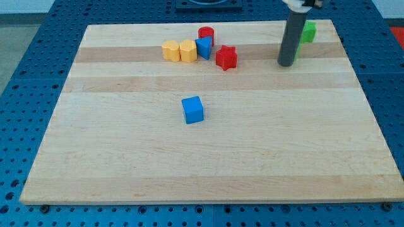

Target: Push the blue cube towards the green blocks

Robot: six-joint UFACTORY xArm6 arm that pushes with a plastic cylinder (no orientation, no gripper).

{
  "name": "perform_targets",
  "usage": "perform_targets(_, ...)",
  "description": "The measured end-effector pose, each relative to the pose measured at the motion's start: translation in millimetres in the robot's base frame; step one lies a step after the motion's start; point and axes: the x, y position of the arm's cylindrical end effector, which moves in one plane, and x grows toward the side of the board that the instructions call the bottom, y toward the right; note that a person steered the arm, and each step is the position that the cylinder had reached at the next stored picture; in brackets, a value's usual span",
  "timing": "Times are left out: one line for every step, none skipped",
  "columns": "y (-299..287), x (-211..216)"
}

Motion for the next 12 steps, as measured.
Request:
perform_targets(19, -22)
perform_targets(23, -24)
perform_targets(14, -13)
perform_targets(-30, 32)
perform_targets(-66, 59)
perform_targets(-95, 71)
perform_targets(-123, 77)
perform_targets(-160, 78)
perform_targets(-205, 83)
perform_targets(-236, 85)
perform_targets(-246, 85)
perform_targets(-237, 131)
